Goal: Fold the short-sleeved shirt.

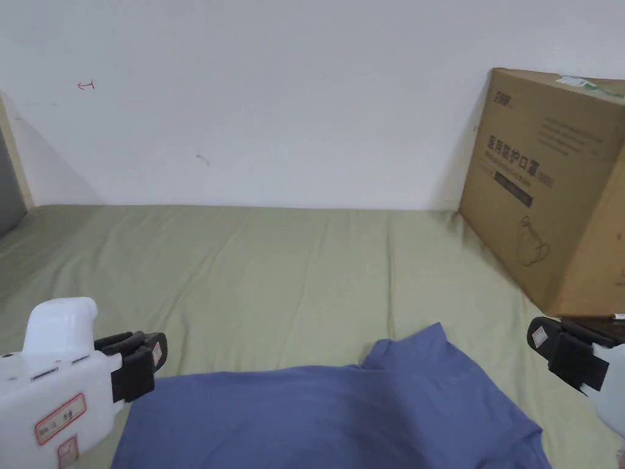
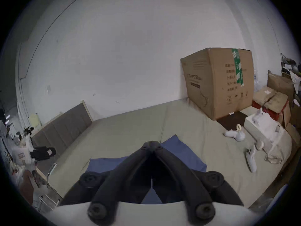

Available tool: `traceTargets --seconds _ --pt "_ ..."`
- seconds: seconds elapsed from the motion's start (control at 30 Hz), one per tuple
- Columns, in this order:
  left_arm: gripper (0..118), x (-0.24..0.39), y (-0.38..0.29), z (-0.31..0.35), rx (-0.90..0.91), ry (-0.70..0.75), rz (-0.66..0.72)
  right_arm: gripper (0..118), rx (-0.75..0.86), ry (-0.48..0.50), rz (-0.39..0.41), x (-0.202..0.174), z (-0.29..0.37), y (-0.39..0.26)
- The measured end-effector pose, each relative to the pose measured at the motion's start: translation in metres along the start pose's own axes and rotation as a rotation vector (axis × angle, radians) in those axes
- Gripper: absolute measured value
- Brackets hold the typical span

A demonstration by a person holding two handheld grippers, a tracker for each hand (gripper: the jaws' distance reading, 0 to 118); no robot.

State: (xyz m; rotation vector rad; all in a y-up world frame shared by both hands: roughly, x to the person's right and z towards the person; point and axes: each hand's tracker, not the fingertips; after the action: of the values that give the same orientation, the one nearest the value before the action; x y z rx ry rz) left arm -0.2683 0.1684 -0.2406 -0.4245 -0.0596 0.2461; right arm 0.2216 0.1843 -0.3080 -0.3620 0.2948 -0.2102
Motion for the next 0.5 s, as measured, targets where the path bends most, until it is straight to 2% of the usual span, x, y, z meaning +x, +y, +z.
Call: traceTargets --seconds 0.07,0.17,0.2,0.23,0.27,0.3,0.33,0.5 --pt "1 -0.021 0.015 -0.034 -0.092 0.018 0.05 0 -0.025 0.005 0.002 0.003 -0.018 0.002" --pt "2 -0.064 0.026 -0.103 -0.291 0.054 0.008 0 -0.093 0.009 0.0 0.009 -0.049 0.001" --pt "8 -0.083 0.023 -0.128 -0.346 0.061 0.027 0 -0.115 0.011 0.003 0.012 -0.059 0.0" --pt "26 -0.1 0.018 -0.15 -0.38 0.105 0.054 0 -0.138 0.01 0.01 0.013 -0.068 -0.002" --pt "58 -0.113 0.012 -0.165 -0.398 0.132 0.066 0 -0.158 0.007 0.018 0.014 -0.076 -0.003" --pt "105 -0.123 0.005 -0.181 -0.408 0.161 0.076 0 -0.18 0.007 0.024 0.015 -0.084 -0.005" --pt "118 -0.134 -0.004 -0.198 -0.442 0.191 0.076 0 -0.196 0.01 0.026 0.019 -0.092 -0.008" --pt "113 -0.158 -0.044 -0.26 -0.563 0.263 0.0 0 -0.252 0.012 0.035 0.024 -0.116 -0.021"
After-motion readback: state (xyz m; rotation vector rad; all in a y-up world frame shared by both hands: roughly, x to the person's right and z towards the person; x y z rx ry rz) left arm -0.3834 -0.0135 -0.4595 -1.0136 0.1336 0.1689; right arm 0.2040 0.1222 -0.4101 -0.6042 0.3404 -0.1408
